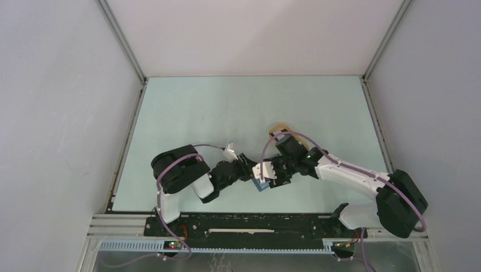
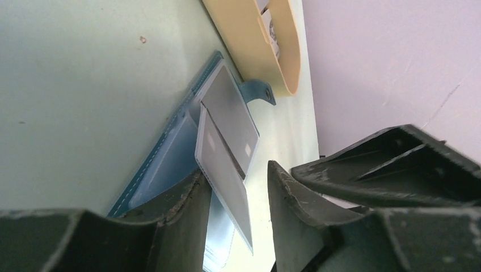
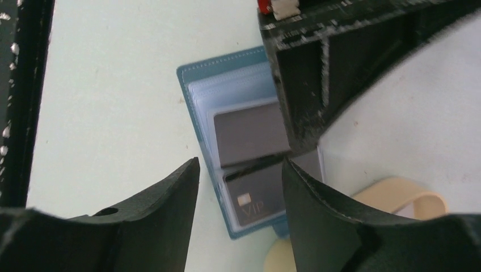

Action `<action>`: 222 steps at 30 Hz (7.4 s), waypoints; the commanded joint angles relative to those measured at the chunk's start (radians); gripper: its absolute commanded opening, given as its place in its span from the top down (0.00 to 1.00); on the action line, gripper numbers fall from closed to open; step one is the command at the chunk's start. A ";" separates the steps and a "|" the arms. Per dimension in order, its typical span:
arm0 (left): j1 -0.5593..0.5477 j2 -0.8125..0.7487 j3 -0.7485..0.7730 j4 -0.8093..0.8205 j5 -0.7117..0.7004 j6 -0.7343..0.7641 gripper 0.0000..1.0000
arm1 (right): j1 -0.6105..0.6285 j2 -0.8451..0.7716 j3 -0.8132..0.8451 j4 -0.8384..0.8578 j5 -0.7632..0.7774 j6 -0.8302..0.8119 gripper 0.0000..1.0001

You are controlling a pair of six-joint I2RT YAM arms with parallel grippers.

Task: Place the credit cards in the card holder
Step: Turn over the card slot in the card holder, then pick up the credit card from the storage box.

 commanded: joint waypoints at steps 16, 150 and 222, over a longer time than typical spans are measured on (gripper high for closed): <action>0.007 0.017 0.344 -0.320 0.224 0.170 0.49 | -0.388 -0.133 0.227 -0.154 -0.237 0.418 0.34; 0.146 -0.337 0.459 -0.755 0.180 0.870 0.35 | -0.641 0.692 0.628 -0.138 -0.694 1.180 0.62; 0.147 -0.236 0.578 -0.922 0.223 0.869 0.76 | -0.584 0.719 0.689 -0.255 -0.563 1.077 0.52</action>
